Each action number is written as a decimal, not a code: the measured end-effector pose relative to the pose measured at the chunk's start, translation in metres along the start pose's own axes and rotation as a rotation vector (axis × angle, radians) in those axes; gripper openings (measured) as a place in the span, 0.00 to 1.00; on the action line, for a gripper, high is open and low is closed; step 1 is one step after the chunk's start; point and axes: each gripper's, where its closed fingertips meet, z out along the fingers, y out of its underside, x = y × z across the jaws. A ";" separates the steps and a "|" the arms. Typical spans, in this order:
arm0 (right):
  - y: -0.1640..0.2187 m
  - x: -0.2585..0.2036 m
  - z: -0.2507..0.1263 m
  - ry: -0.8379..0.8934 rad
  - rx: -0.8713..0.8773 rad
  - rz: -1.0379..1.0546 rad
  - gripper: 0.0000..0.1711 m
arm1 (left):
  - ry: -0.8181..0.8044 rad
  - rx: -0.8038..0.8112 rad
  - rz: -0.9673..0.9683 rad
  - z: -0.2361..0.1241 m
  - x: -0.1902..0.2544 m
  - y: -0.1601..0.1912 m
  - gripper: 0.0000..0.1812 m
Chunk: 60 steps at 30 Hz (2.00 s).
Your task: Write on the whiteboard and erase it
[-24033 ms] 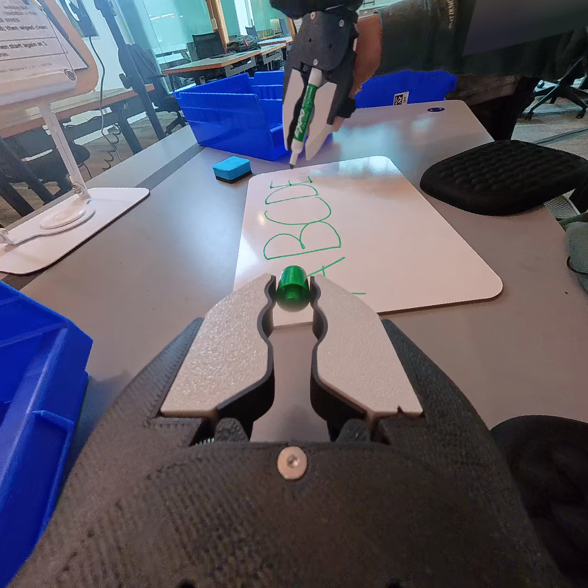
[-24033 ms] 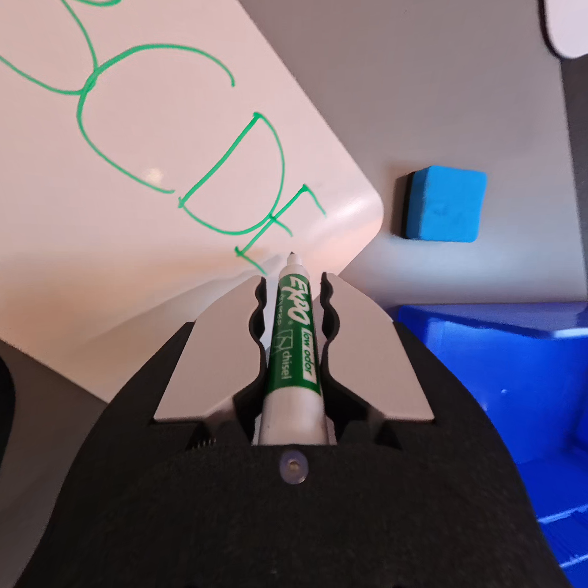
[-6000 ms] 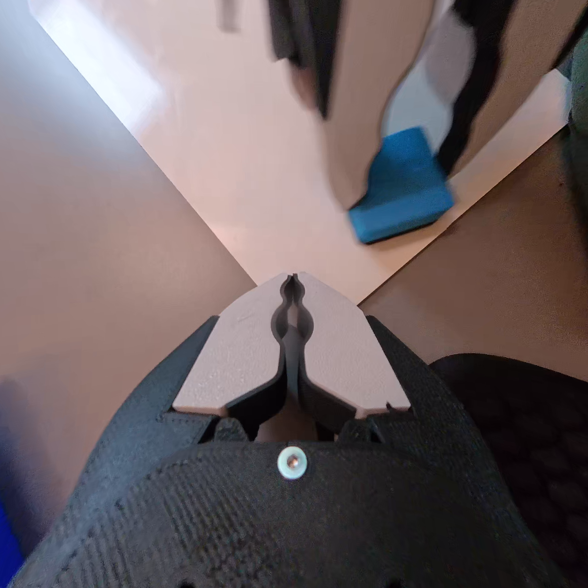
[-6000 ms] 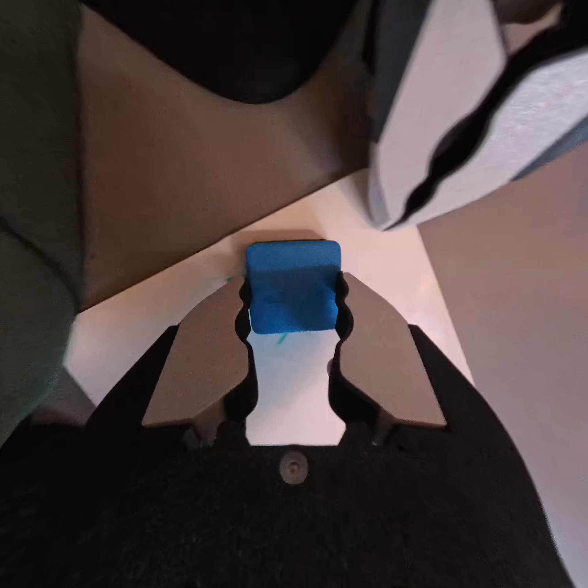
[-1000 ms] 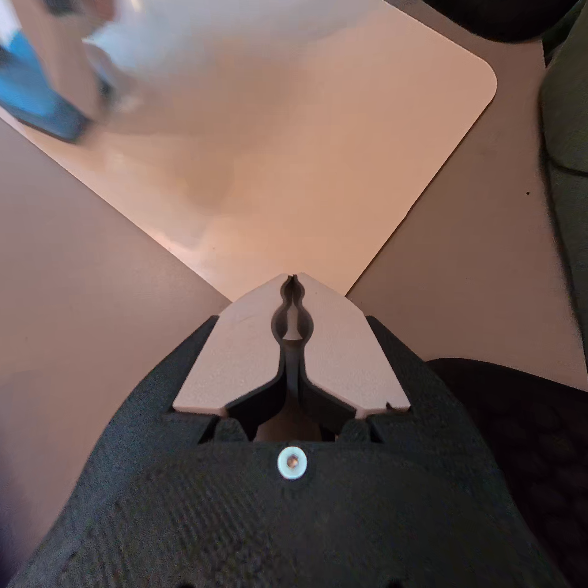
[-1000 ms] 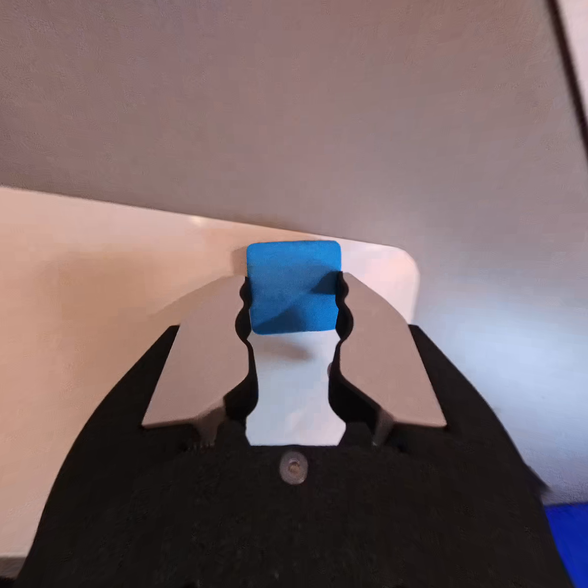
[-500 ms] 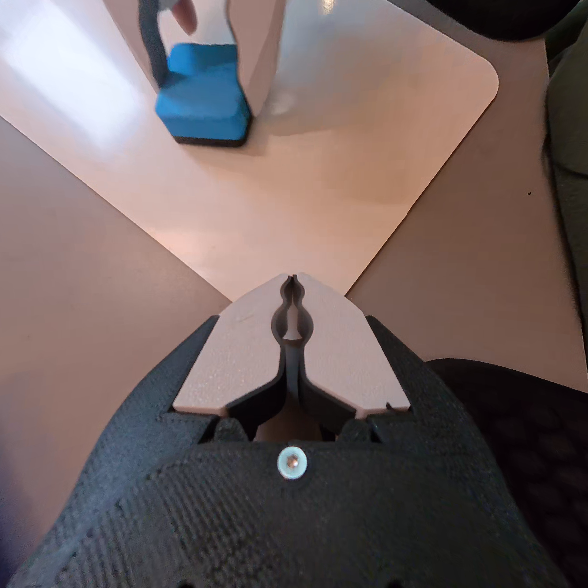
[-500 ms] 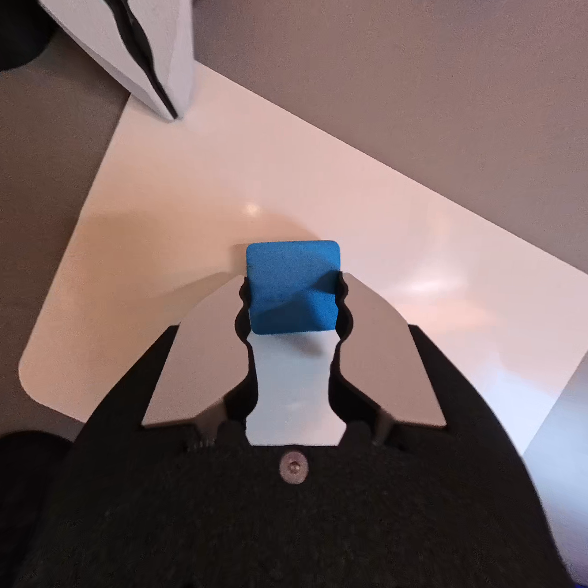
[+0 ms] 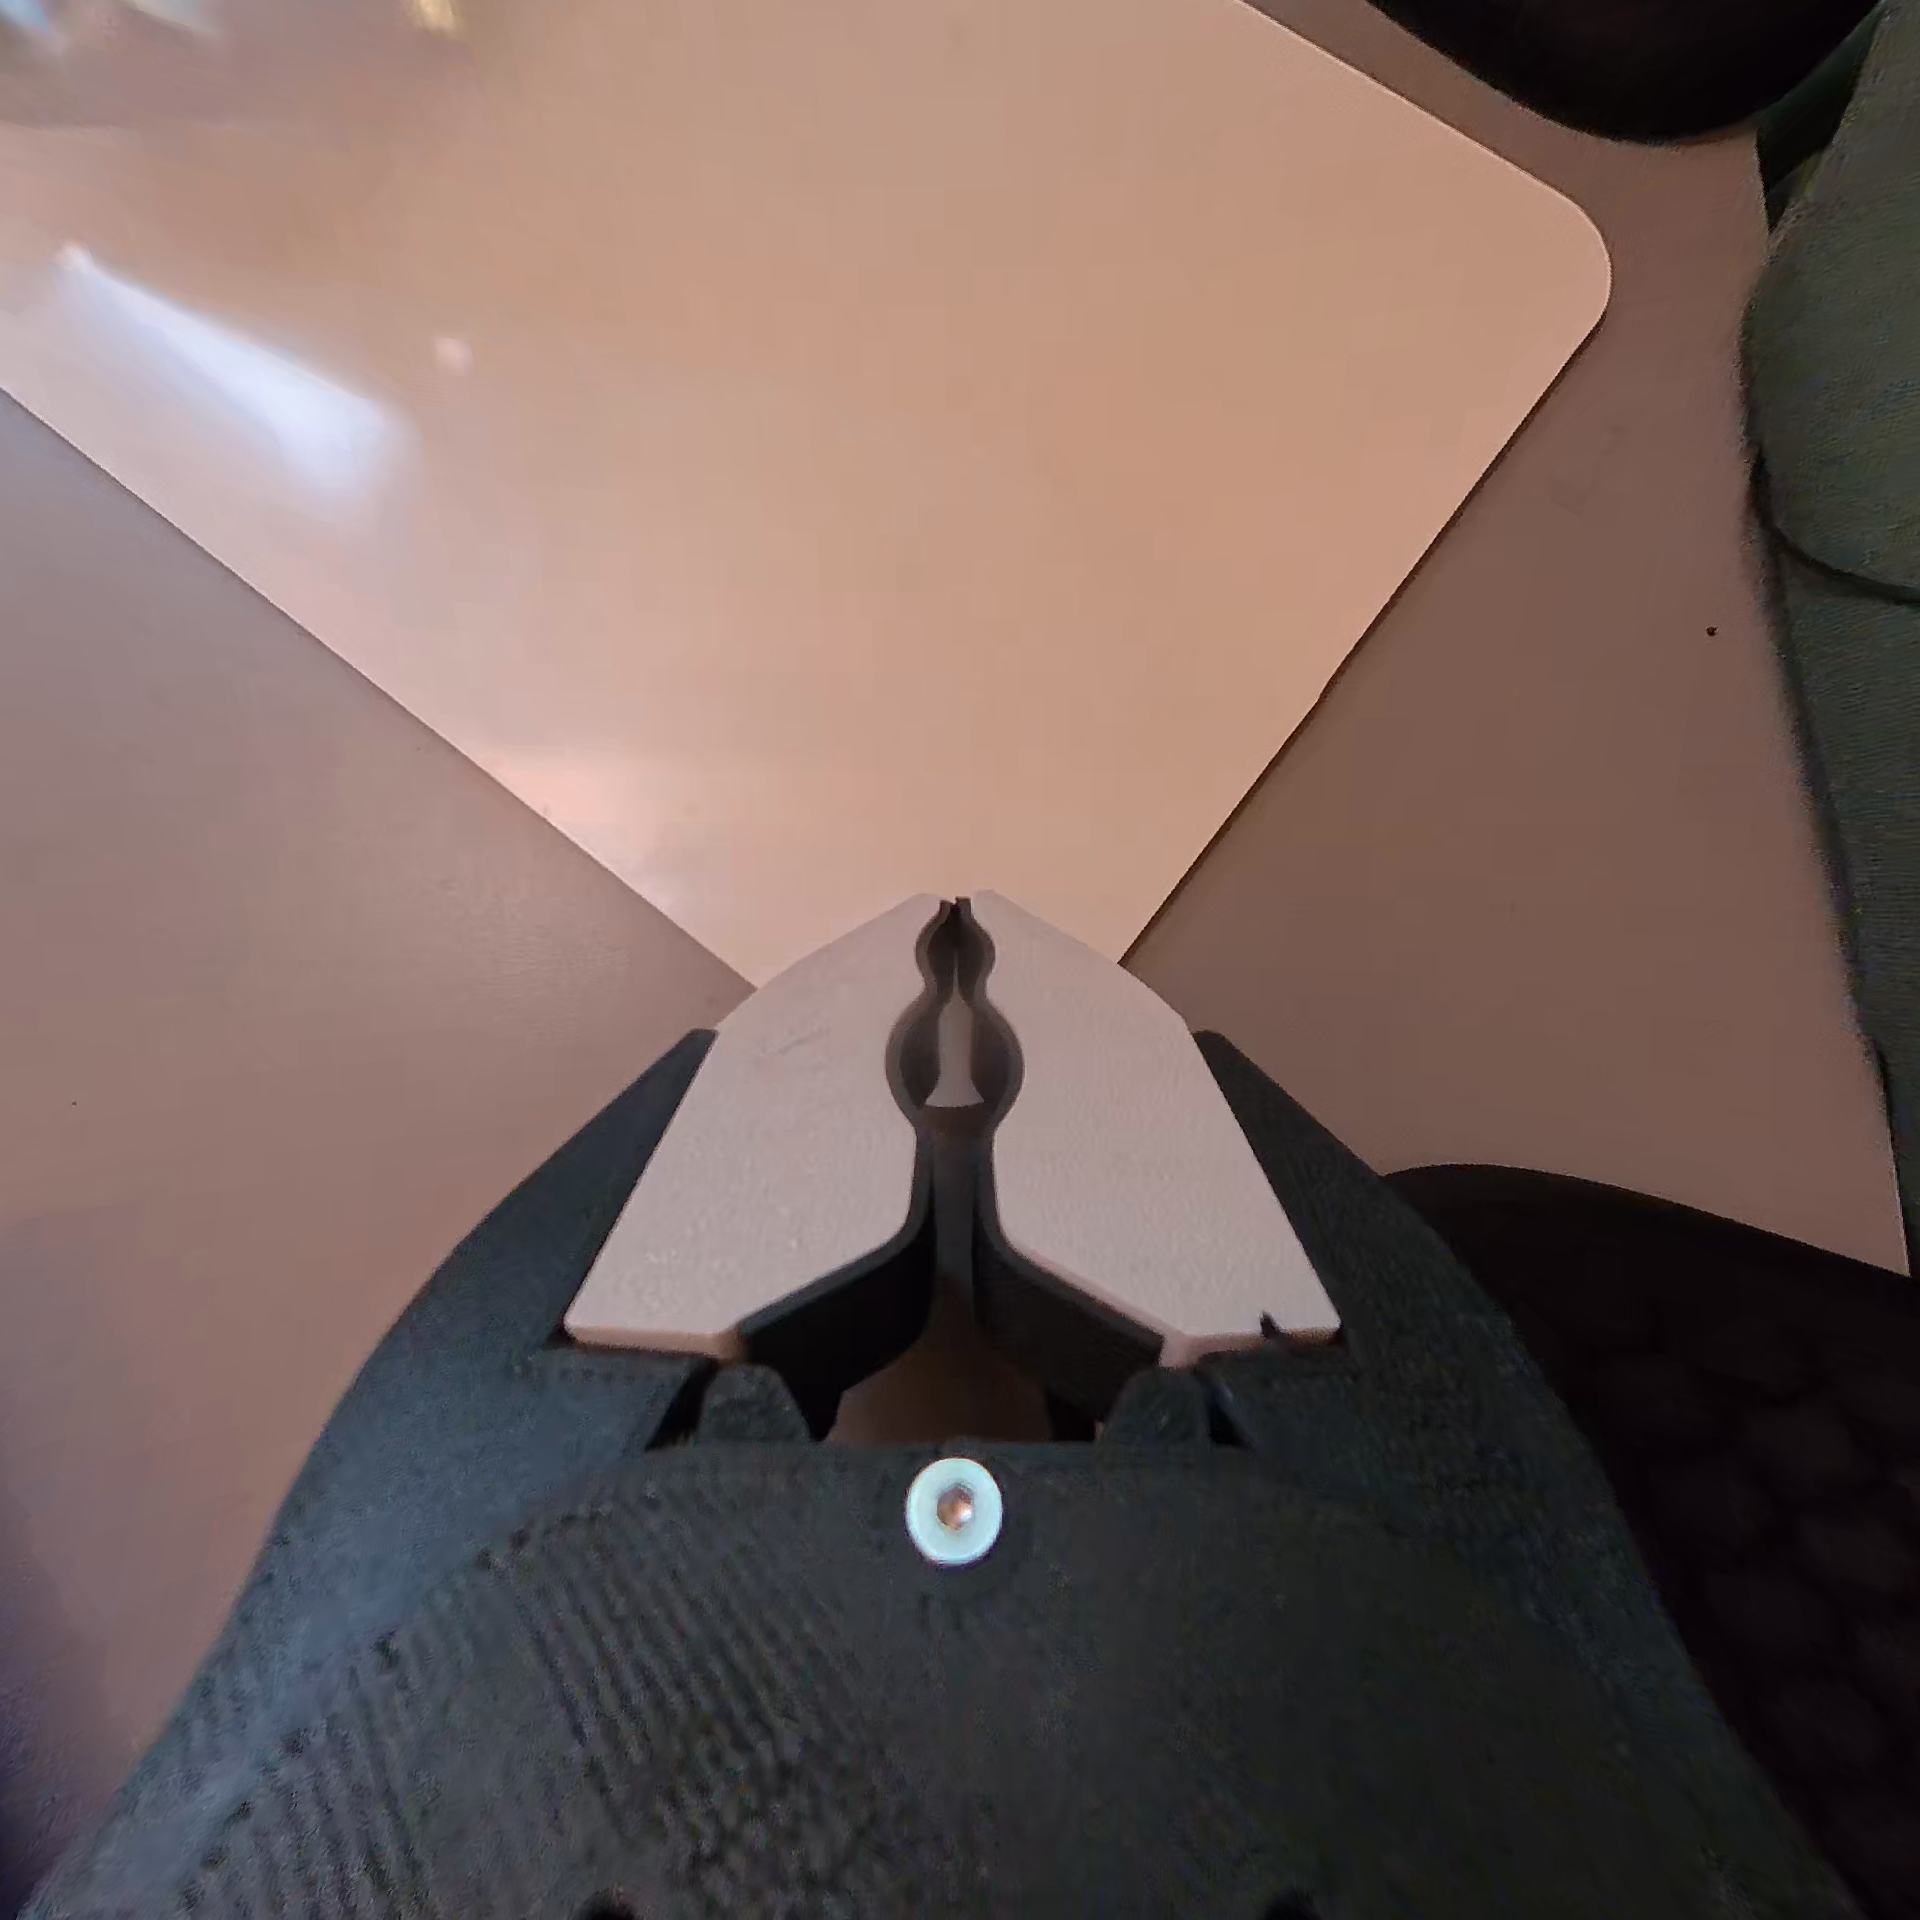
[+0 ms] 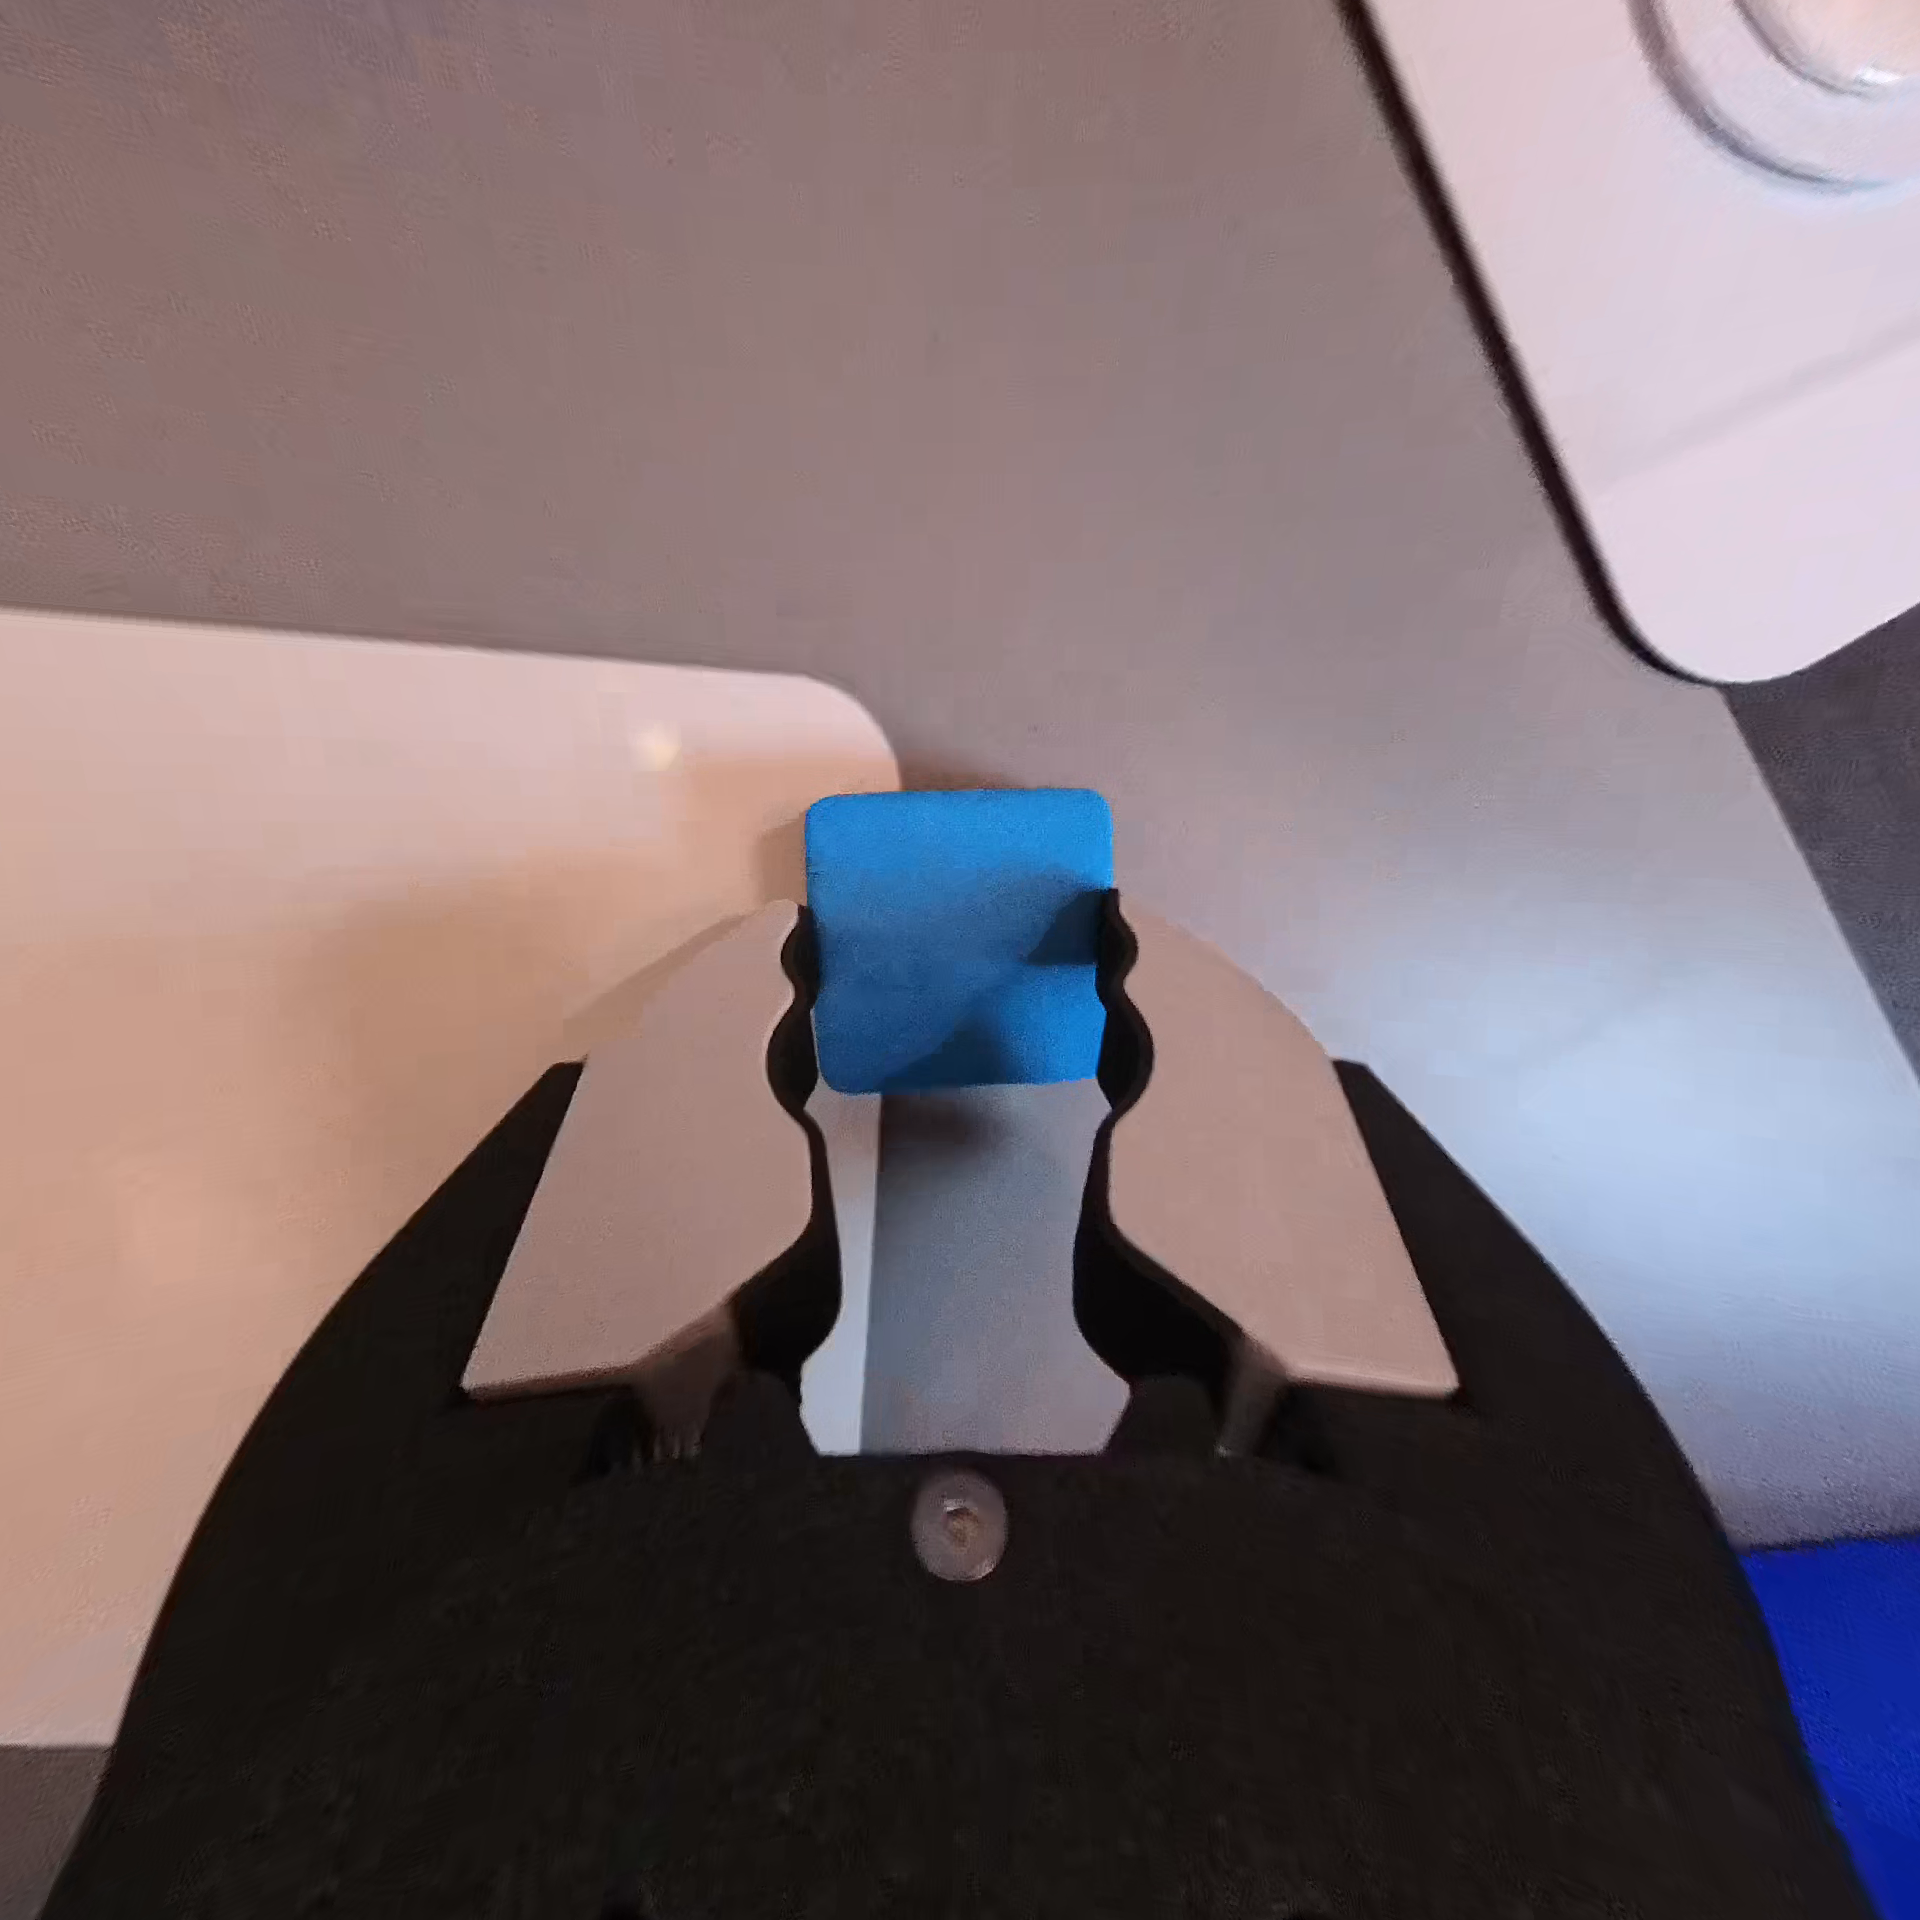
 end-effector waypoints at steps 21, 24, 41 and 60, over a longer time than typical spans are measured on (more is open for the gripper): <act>-0.006 -0.042 -0.061 -0.076 0.144 -0.114 0.44 | 0.046 -0.010 0.044 -0.004 0.007 0.003 0.00; 0.035 -0.069 -0.060 -0.127 0.086 -0.110 0.45 | 0.025 -0.012 0.060 -0.009 0.003 0.005 0.08; 0.139 -0.087 -0.071 -0.070 0.146 0.047 0.37 | -0.008 -0.033 -0.025 -0.012 -0.018 0.018 0.31; 0.167 -0.104 -0.088 -0.213 0.213 0.111 0.32 | -0.237 0.031 -0.107 -0.050 -0.070 0.026 0.19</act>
